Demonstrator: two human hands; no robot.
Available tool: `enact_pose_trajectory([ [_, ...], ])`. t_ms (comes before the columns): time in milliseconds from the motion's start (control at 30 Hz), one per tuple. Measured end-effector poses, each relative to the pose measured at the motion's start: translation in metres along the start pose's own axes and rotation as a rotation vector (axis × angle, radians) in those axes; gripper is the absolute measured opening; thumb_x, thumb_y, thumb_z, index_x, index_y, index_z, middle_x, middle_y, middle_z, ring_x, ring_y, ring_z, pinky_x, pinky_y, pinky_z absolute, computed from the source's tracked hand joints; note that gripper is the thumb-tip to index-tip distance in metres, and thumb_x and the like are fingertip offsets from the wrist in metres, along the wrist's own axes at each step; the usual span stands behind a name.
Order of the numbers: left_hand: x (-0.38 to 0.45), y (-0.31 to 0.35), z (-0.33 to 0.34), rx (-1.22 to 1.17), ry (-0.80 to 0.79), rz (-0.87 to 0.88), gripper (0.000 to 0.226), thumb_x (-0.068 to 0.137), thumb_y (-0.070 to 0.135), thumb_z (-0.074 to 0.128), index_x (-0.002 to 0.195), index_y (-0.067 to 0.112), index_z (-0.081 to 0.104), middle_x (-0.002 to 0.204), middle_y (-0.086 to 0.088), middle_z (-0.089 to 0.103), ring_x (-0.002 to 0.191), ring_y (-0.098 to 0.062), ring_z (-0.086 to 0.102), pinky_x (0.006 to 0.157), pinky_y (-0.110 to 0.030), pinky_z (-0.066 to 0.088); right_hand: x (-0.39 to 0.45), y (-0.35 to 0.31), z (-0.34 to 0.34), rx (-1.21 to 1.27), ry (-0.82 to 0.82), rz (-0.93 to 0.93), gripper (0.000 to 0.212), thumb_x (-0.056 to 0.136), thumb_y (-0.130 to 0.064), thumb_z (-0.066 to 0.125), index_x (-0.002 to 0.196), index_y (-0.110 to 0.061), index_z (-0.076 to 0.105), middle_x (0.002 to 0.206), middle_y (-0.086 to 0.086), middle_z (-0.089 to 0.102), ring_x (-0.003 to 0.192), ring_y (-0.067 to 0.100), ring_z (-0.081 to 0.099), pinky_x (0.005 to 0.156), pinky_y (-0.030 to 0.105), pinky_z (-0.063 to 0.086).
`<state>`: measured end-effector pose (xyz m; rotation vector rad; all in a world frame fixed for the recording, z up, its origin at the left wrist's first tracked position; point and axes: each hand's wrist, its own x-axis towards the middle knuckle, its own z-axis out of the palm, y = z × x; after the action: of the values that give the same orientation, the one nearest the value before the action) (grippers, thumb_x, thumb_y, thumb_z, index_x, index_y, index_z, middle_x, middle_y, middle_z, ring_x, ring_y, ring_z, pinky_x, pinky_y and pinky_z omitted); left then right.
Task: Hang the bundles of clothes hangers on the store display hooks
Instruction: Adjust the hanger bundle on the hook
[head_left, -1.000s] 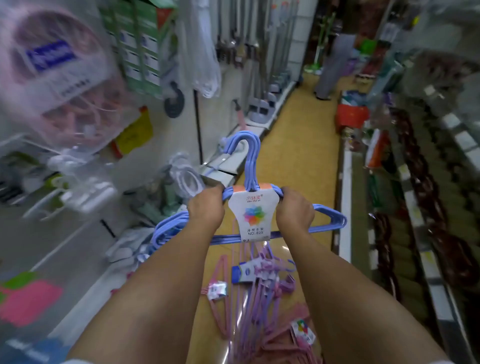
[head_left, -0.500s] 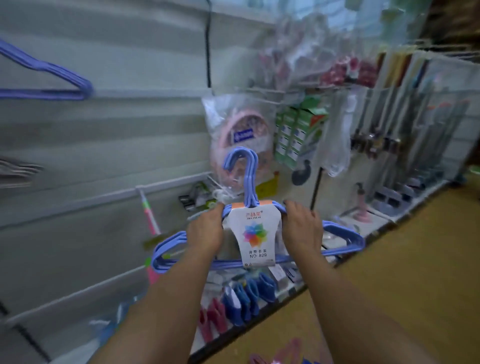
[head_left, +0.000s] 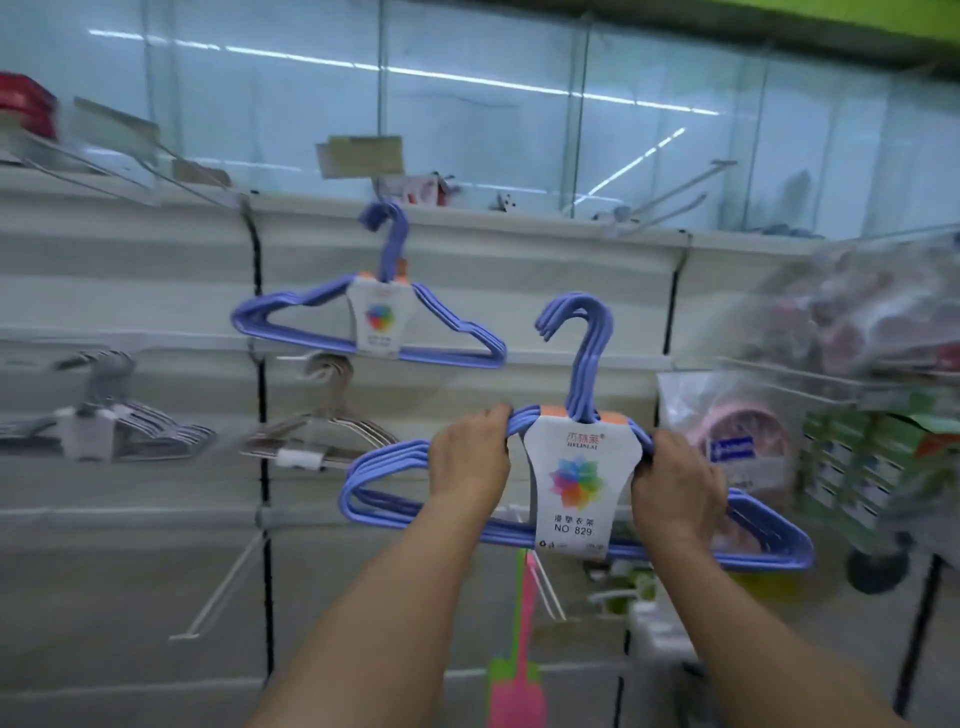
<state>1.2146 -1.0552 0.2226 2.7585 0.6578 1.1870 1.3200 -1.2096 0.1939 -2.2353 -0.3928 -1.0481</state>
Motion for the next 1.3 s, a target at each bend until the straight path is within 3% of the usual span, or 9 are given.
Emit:
enact_pose_trajectory([
  [200, 0.027, -0.063, -0.038, 0.047, 0.063, 0.122, 0.036, 0.097, 0.036, 0.040, 0.131, 0.024, 0.043, 0.120, 0.000, 0.059, 0.108, -0.027, 0.055, 0.082, -0.035, 0.041, 0.023, -0.073, 0.012, 0.054, 0.060, 0.007, 0.014, 0.088, -0.005, 0.050, 0.097, -0.007, 0.061, 0.097, 0.014, 0.063, 0.092, 0.033, 0.055, 0.076, 0.036, 0.029],
  [367, 0.051, -0.110, -0.053, 0.197, 0.143, 0.134, 0.035, 0.101, 0.031, 0.031, 0.134, 0.024, 0.041, 0.124, -0.001, 0.059, 0.111, -0.024, 0.055, 0.092, -0.033, 0.036, 0.034, -0.112, 0.026, 0.095, 0.078, 0.038, 0.013, 0.089, -0.007, 0.050, 0.095, -0.007, 0.061, 0.094, 0.016, 0.063, 0.089, 0.036, 0.056, 0.077, 0.039, 0.036],
  [700, 0.117, -0.151, -0.063, 0.292, 0.271, 0.094, 0.041, 0.097, 0.015, 0.035, 0.136, 0.027, 0.041, 0.114, -0.001, 0.064, 0.103, -0.025, 0.059, 0.092, -0.035, 0.035, 0.075, -0.172, 0.070, 0.125, 0.058, 0.046, 0.010, 0.092, -0.011, 0.048, 0.095, -0.009, 0.058, 0.094, 0.014, 0.063, 0.088, 0.035, 0.057, 0.077, 0.036, 0.034],
  [933, 0.169, -0.164, -0.055, 0.326, 0.332, 0.070, 0.040, 0.097, 0.015, 0.038, 0.135, 0.027, 0.040, 0.115, 0.000, 0.064, 0.100, -0.024, 0.060, 0.092, -0.033, 0.035, 0.120, -0.197, 0.105, 0.190, 0.060, 0.037, 0.009, 0.092, -0.010, 0.048, 0.093, -0.011, 0.057, 0.093, 0.011, 0.064, 0.086, 0.033, 0.056, 0.077, 0.035, 0.032],
  [1100, 0.198, -0.179, -0.051, 0.335, 0.363, 0.035, 0.038, 0.098, 0.014, 0.033, 0.132, 0.028, 0.044, 0.109, 0.000, 0.065, 0.096, -0.024, 0.060, 0.090, -0.033, 0.035, 0.145, -0.216, 0.127, 0.258, 0.063, 0.024, 0.010, 0.091, -0.008, 0.048, 0.091, -0.013, 0.058, 0.089, 0.011, 0.064, 0.073, 0.028, 0.043, 0.074, 0.033, 0.028],
  [1300, 0.216, -0.204, -0.044, 0.346, 0.397, 0.030, 0.035, 0.098, 0.012, 0.036, 0.128, 0.026, 0.046, 0.105, 0.000, 0.066, 0.090, -0.024, 0.060, 0.087, -0.032, 0.036, 0.154, -0.239, 0.151, 0.302, 0.043, 0.027, 0.012, 0.092, -0.011, 0.047, 0.092, -0.014, 0.059, 0.090, 0.010, 0.065, 0.078, 0.030, 0.050, 0.076, 0.034, 0.030],
])
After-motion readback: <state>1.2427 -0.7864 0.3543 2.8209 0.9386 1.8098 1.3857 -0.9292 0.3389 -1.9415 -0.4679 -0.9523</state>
